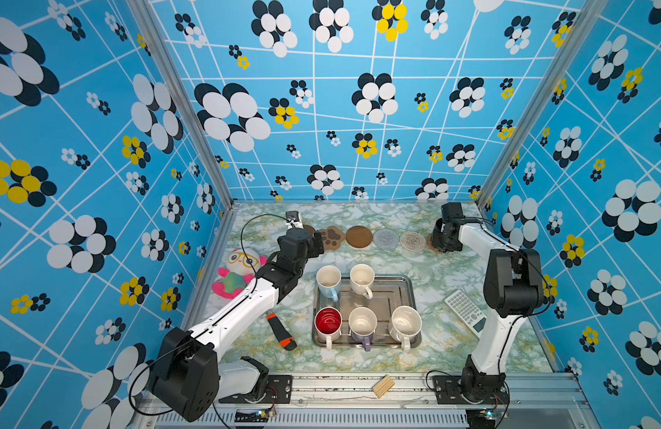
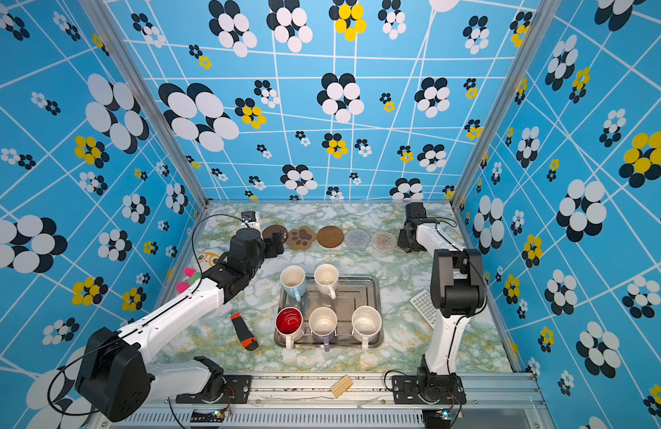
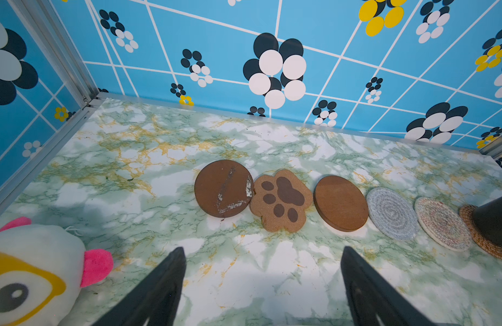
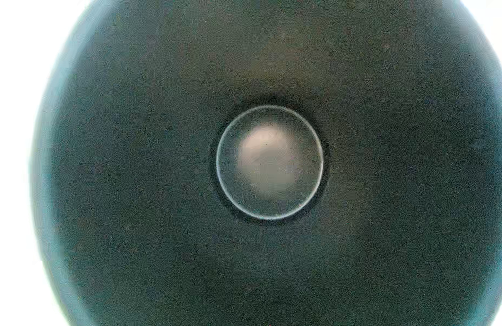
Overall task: Place cups on coasters
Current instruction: Place the cup on the coaster.
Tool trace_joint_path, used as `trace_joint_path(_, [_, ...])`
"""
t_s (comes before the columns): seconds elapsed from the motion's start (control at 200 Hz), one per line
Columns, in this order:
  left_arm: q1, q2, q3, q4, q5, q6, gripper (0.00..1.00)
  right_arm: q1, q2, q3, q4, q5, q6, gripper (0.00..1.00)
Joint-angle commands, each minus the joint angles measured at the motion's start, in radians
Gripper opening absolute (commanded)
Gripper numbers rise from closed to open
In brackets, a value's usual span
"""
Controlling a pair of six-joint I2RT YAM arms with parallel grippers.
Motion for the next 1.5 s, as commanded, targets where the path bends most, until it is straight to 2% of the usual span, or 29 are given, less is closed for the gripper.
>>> trace_joint_path(0.0, [0.007, -0.021, 0.003, 0.012, 0.006, -0.01, 0.87, -0.004, -0.006, 0.005, 0.057, 0.005, 0.015, 0.0])
trace_joint_path(0.655, [0.007, -0.056, -0.013, 0.01, 0.001, -0.009, 0.87, -0.004, 0.01, -0.005, 0.035, -0.012, 0.039, 0.0])
trace_joint_path(0.815, [0.007, -0.063, -0.016, 0.009, 0.002, -0.01, 0.87, -0.004, 0.007, -0.007, 0.028, -0.012, 0.041, 0.08])
trace_joint_path(1.115, [0.007, -0.084, -0.026, 0.013, 0.003, -0.007, 0.87, -0.004, -0.055, -0.051, 0.026, 0.009, 0.051, 0.36])
trace_joint_path(1.29, [0.006, -0.101, -0.037, 0.02, 0.005, -0.004, 0.87, -0.005, -0.156, -0.105, 0.032, 0.01, 0.075, 0.51])
trace_joint_path(1.495, [0.01, -0.109, -0.062, 0.064, 0.018, -0.02, 0.87, 0.004, -0.342, -0.191, 0.035, -0.001, 0.167, 0.63])
